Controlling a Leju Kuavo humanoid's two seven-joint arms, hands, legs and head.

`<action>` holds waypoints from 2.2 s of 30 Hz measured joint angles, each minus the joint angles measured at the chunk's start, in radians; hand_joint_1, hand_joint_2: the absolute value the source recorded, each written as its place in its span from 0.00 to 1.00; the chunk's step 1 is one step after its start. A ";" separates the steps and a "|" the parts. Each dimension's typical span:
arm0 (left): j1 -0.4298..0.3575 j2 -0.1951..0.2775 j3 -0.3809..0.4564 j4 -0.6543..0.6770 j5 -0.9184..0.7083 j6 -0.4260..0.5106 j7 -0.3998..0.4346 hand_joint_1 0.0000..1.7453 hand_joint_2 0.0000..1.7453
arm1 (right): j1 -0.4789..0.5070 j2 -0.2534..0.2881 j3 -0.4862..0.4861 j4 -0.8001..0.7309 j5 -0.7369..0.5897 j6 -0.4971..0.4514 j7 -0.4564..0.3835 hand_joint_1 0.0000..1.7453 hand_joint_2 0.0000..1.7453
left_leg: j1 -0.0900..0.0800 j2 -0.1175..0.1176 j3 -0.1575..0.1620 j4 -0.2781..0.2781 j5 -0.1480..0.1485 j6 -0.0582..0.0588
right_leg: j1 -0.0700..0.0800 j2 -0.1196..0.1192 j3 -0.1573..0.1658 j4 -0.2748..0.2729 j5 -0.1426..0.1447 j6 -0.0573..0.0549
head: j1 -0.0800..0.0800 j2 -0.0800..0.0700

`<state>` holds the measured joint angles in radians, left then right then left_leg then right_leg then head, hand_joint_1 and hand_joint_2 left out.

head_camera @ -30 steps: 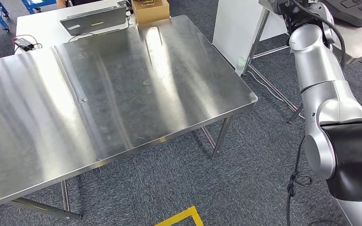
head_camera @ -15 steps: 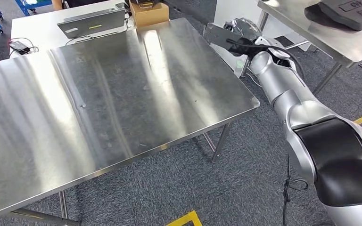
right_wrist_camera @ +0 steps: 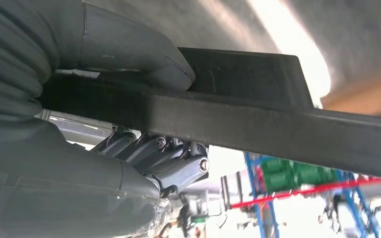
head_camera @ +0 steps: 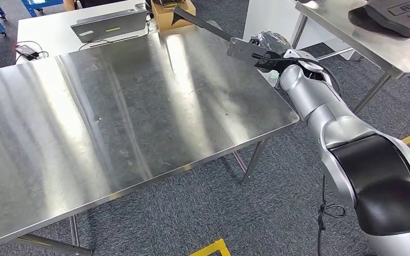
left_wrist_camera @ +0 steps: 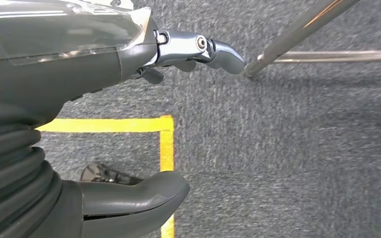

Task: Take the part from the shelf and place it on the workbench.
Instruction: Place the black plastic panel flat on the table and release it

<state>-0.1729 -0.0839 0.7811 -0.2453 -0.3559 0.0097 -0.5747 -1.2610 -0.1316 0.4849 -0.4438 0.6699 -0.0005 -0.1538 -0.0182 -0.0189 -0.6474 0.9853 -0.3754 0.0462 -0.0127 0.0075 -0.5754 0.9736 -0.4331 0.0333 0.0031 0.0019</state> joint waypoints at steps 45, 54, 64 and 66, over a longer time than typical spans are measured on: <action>-0.020 -0.019 -0.097 0.001 -0.048 -0.051 -0.067 0.00 1.00 | 0.280 0.302 0.273 0.153 0.436 -0.168 0.229 1.00 1.00 | 0.008 0.004 0.003 0.000 -0.001 -0.002 | 0.000 0.000 0.000 0.000 0.000 -0.001 | 0.000 0.000; -0.003 -0.014 -0.086 0.001 -0.033 -0.051 -0.074 0.00 1.00 | 0.259 0.277 0.272 0.152 0.561 -0.252 0.356 1.00 1.00 | 0.007 0.003 0.003 0.000 0.000 -0.001 | 0.000 0.000 0.000 0.000 0.000 0.000 | 0.000 0.000; 0.018 -0.009 -0.065 0.000 -0.038 -0.064 -0.087 0.00 1.00 | 0.113 0.171 0.155 0.108 0.736 -0.347 0.467 1.00 1.00 | 0.005 0.002 0.003 0.000 0.000 -0.001 | 0.000 0.000 0.000 0.000 0.000 0.000 | 0.000 0.000; 0.016 -0.009 -0.065 0.000 -0.042 -0.064 -0.087 0.00 1.00 | 0.109 0.167 0.125 0.099 0.750 -0.349 0.467 1.00 1.00 | 0.006 0.002 0.003 0.000 0.000 -0.001 | 0.000 0.000 0.000 0.000 0.000 0.000 | 0.000 0.000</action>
<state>-0.1571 -0.0932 0.7160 -0.2449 -0.3977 -0.0546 -0.6617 -1.1518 0.0354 0.6098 -0.3446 1.4203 -0.3492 0.3136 -0.0127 -0.0165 -0.6446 0.9853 -0.3759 0.0451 -0.0128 0.0075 -0.5758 0.9738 -0.4331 0.0331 0.0027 0.0019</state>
